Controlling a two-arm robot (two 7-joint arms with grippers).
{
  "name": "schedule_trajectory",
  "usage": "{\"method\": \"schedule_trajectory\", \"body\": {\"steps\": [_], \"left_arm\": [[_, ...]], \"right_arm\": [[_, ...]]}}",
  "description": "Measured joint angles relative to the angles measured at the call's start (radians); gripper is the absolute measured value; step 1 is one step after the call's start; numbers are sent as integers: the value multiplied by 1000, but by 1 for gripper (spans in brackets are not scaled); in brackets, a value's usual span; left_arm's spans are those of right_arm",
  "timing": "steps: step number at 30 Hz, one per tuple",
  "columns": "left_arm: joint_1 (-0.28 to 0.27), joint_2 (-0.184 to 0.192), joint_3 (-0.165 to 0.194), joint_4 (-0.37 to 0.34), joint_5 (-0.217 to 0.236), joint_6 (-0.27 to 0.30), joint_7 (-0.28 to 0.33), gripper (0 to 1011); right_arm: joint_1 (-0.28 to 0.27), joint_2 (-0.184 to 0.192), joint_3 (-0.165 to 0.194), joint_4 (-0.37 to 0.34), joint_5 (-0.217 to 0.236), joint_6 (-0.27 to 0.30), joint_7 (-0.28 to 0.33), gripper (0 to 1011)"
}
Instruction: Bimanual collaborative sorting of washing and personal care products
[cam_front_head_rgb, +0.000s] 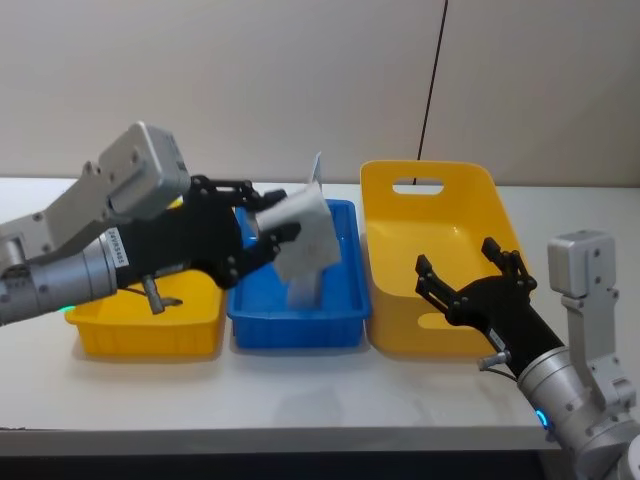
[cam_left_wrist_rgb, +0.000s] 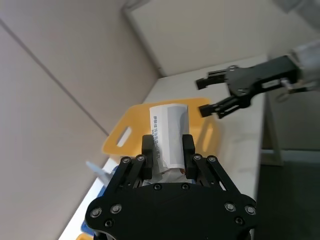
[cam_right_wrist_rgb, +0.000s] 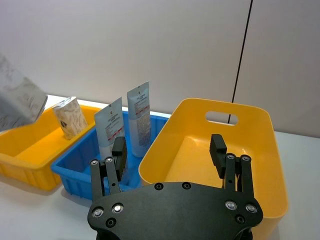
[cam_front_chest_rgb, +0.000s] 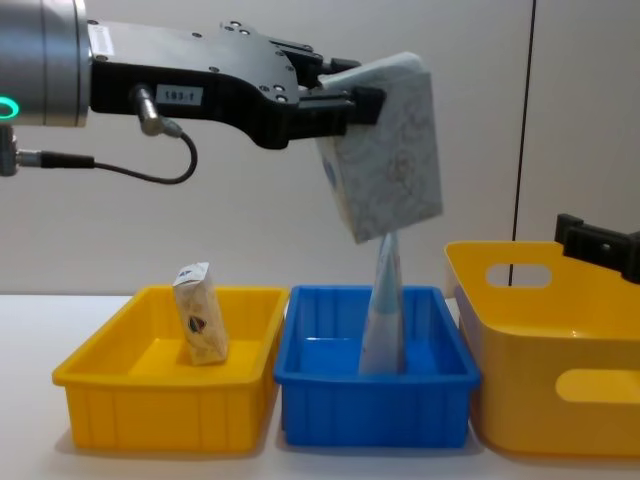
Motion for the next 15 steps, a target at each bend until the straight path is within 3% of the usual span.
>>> {"method": "schedule_trajectory", "body": {"steps": [15], "left_arm": [[-43,64,61,35,-45,-112,-209,313]], "right_arm": [[0,0,0,0,0,0,0,1002]]}}
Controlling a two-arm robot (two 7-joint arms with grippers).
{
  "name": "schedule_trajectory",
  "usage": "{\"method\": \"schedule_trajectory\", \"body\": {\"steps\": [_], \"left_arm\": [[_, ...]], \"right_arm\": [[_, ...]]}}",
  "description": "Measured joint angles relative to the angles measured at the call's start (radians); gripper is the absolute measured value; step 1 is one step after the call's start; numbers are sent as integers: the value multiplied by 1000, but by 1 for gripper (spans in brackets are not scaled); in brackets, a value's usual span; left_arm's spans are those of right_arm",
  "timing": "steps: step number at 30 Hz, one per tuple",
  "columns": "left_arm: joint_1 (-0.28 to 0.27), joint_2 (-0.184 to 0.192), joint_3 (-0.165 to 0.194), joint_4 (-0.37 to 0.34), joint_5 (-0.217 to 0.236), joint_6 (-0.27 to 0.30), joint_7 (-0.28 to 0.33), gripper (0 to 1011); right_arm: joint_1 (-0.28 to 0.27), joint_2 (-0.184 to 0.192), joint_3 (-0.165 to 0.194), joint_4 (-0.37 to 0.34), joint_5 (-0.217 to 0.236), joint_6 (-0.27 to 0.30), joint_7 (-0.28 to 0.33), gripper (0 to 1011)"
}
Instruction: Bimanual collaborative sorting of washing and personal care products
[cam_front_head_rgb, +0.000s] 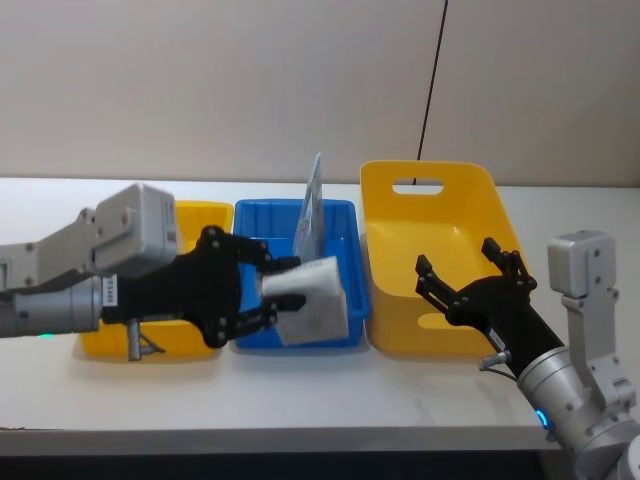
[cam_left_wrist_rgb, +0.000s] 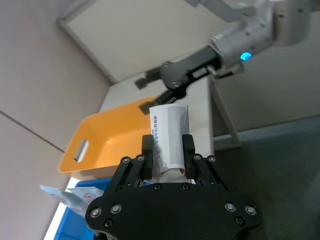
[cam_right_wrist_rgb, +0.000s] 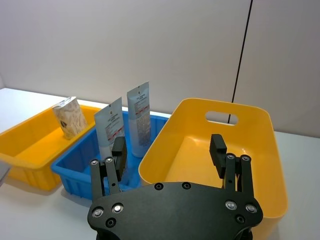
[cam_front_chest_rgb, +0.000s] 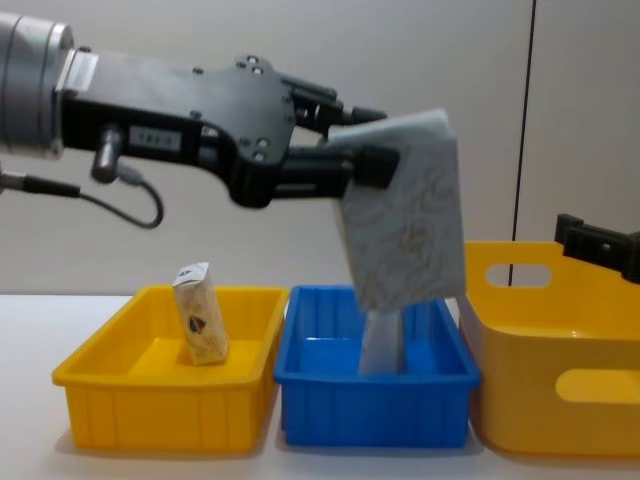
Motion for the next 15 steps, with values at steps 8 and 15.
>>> {"method": "schedule_trajectory", "body": {"steps": [8,15], "left_arm": [[-1,42,13,18,-16,-39,-61,313],[5,69,13,32,-23,-55,-72,313]], "right_arm": [[0,0,0,0,0,0,0,1002],[0,0,0,0,0,0,0,1002]]}}
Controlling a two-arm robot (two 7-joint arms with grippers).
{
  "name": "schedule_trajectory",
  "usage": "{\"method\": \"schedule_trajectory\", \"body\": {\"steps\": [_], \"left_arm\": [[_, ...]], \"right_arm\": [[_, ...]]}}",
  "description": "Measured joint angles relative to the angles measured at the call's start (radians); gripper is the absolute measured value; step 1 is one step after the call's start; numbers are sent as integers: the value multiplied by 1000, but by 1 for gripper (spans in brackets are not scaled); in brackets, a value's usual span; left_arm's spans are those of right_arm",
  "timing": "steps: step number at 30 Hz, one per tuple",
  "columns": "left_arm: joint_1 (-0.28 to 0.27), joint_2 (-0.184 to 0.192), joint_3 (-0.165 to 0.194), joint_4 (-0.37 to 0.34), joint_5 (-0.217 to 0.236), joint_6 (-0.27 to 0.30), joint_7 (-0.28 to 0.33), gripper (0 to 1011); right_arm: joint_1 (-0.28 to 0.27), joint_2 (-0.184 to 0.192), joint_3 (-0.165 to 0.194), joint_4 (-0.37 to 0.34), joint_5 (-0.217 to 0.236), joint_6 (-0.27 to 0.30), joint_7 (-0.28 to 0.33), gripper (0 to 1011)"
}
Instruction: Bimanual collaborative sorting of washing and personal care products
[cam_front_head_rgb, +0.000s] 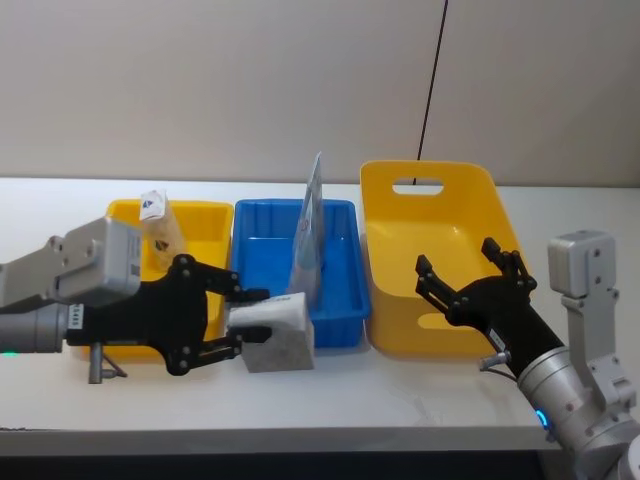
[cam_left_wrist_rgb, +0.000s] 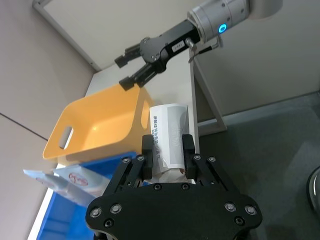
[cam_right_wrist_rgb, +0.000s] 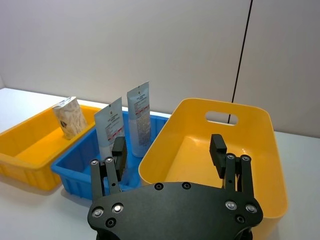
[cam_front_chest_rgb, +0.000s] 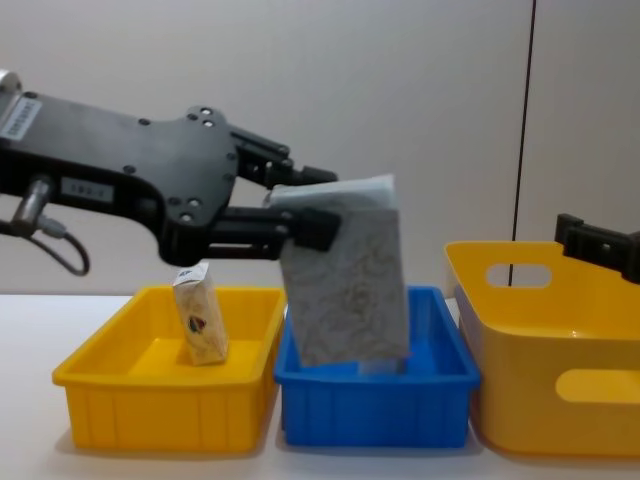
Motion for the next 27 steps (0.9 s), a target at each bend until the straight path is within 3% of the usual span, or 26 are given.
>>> {"method": "schedule_trajectory", "body": {"steps": [18,27], "left_arm": [[8,44,-12,30,-16,-30,0,313],[9,52,-14,35,-20,-36,0,313]], "right_arm": [[0,0,0,0,0,0,1,1002],[5,17,5,-3,19,-8,52,1002]]}}
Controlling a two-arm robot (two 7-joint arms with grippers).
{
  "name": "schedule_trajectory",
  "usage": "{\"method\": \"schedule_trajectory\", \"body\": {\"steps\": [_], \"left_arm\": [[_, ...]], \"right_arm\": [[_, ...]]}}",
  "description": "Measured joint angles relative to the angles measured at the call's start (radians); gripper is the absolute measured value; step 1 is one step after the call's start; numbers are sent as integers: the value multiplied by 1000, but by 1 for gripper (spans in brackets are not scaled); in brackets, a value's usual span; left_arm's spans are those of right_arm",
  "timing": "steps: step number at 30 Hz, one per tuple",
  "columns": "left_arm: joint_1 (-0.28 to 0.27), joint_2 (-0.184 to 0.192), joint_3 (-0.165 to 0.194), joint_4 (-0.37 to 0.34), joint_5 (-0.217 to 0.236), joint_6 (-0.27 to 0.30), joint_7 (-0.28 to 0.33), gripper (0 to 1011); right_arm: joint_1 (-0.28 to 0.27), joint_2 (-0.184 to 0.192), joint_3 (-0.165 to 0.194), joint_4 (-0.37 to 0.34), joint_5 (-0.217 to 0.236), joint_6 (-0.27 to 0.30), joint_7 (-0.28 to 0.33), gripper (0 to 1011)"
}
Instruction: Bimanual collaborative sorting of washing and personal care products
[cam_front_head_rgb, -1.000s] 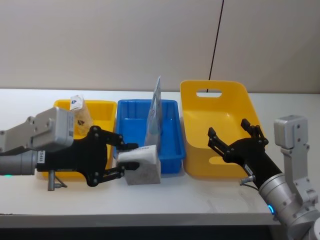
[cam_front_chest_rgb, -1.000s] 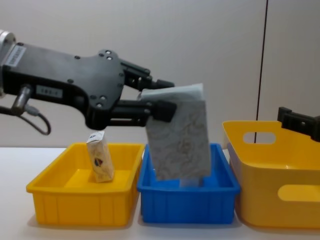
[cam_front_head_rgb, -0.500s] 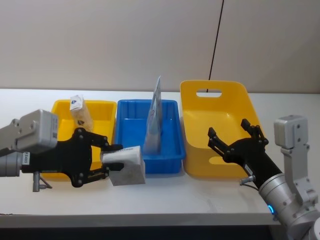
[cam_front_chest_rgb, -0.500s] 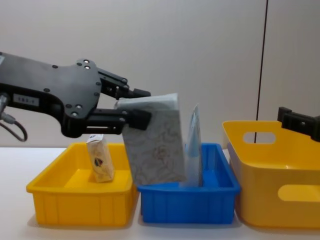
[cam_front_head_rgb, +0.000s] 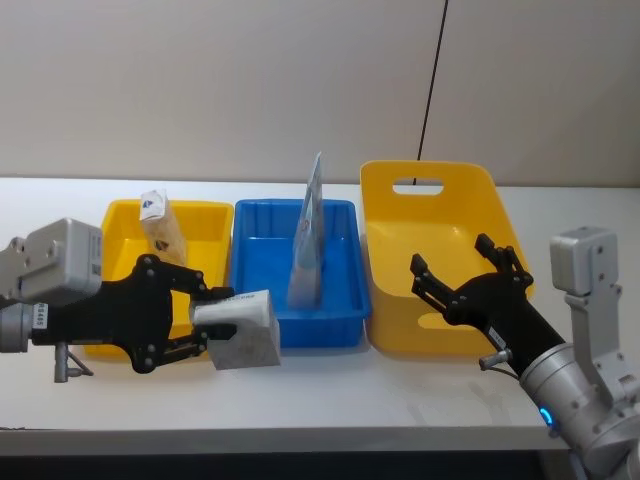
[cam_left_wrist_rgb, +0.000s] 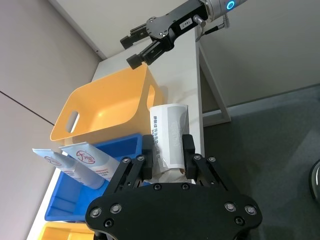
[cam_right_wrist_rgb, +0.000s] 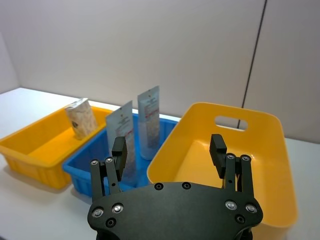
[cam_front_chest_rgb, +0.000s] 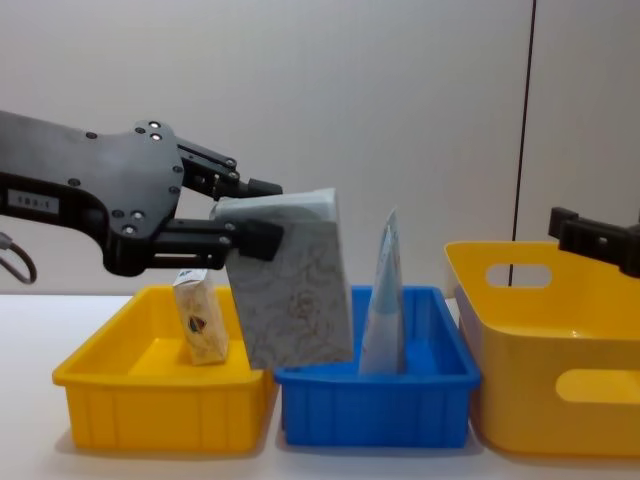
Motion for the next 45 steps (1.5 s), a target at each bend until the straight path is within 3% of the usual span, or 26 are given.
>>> {"method": "schedule_trajectory", "body": {"steps": [22,36,45], "left_arm": [[1,5,-2,3,-3,-4,0,313],[1,7,-2,4,-3,-5,0,313],[1,7,-2,4,-3,-5,0,313]], "right_arm": [[114,101,-16,53,113,-8,294,1002],[215,167,-64,111,175,-6,504,1002],[291,197,-114,159,198,-10,648,1001]]}}
